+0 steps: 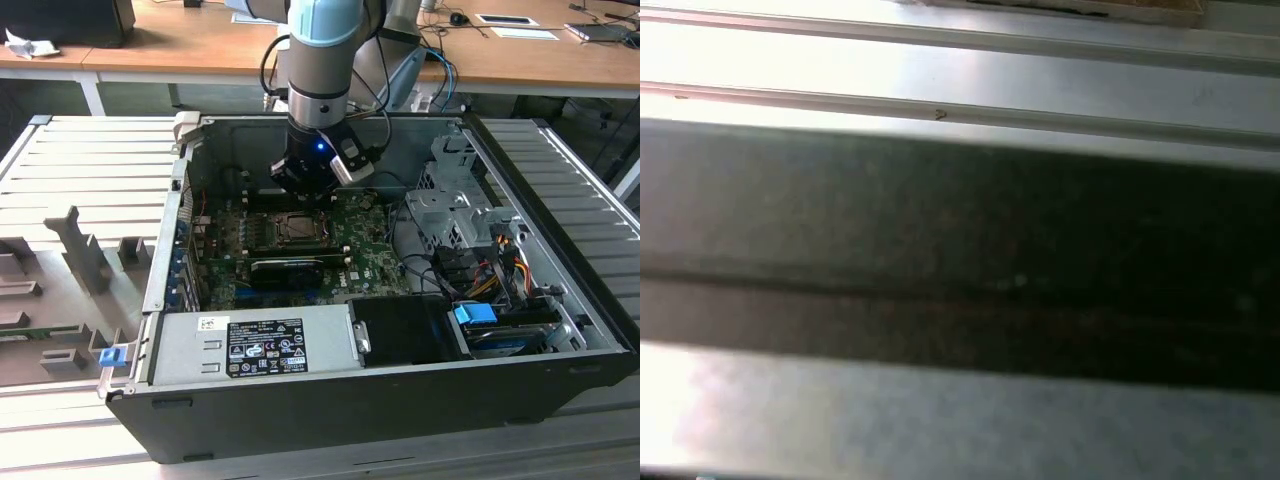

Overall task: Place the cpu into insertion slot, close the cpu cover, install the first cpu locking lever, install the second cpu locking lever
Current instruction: 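Install the first cpu locking lever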

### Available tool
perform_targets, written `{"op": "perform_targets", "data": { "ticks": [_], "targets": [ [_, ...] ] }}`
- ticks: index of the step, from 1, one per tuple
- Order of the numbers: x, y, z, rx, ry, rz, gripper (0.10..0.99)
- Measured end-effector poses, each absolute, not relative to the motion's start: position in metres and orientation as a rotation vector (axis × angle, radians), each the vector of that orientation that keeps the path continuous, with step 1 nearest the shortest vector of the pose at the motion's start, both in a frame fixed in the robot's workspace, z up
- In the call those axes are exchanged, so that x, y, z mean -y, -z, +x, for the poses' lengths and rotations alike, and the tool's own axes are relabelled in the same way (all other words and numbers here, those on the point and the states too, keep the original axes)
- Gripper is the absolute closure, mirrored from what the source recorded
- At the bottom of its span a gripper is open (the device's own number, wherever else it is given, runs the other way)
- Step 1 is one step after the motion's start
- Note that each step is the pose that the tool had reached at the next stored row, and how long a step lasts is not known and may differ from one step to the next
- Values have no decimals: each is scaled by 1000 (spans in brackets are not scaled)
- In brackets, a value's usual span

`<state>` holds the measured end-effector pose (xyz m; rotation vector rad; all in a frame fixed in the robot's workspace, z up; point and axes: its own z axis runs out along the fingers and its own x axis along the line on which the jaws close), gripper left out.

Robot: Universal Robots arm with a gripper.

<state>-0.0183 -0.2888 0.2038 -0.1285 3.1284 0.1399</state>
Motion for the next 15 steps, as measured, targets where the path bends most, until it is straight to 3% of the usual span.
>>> {"op": "perform_targets", "data": {
  "ticks": [15],
  "targets": [
    [289,-205,-18,-3130,-122,-128,980]
  ]
}}
